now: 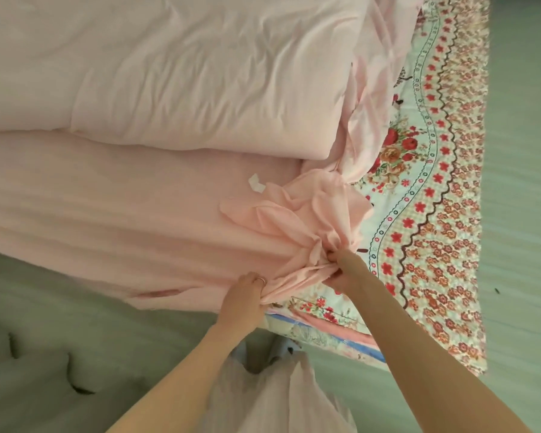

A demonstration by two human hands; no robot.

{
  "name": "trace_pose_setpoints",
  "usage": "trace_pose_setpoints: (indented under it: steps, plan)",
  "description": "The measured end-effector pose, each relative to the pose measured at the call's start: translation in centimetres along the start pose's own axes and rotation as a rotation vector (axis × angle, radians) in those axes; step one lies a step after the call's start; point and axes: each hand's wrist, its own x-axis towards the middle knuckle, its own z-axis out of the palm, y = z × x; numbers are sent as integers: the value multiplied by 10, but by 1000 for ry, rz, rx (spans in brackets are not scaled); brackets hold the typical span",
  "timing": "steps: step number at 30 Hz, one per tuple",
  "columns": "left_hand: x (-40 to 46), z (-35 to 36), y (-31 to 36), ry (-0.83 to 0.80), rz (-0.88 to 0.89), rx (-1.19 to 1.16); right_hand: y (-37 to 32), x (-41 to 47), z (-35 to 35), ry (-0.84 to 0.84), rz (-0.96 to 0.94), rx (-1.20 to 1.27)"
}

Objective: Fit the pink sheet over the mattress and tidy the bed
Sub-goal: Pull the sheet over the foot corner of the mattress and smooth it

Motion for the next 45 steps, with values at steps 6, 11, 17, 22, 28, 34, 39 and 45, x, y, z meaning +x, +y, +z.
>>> trace_pose_setpoints:
  steps: [6, 11, 17, 22, 28, 34, 39, 45]
  plan:
    - [-2, 7, 6, -76, -50, -65, 7, 11, -11, 120, -278, -816]
    - [-22, 37, 1, -221, -85, -20, 32, 12, -40, 193, -197, -1054]
    - [-30, 58, 8, -273, -116, 2, 29, -11, -31, 404, -896, -1534]
    - [-26, 70, 24, -227, -241, -15, 18, 10, 2, -93, -1372, -2082]
    - [-37, 87, 51, -193, -320, -29, -12, 53, -9, -173, -1374, -2559]
    - [-54, 100, 68, -162, -348, 133, -16, 68, -26, -140, -1249, -2656]
    - [-70, 125, 88, -82, -353, 58, -6, 71, -53, -251, -1347, -2669]
    - [-91, 138, 107, 104, -346, 5, -4, 47, -84, -402, -1669, -2592]
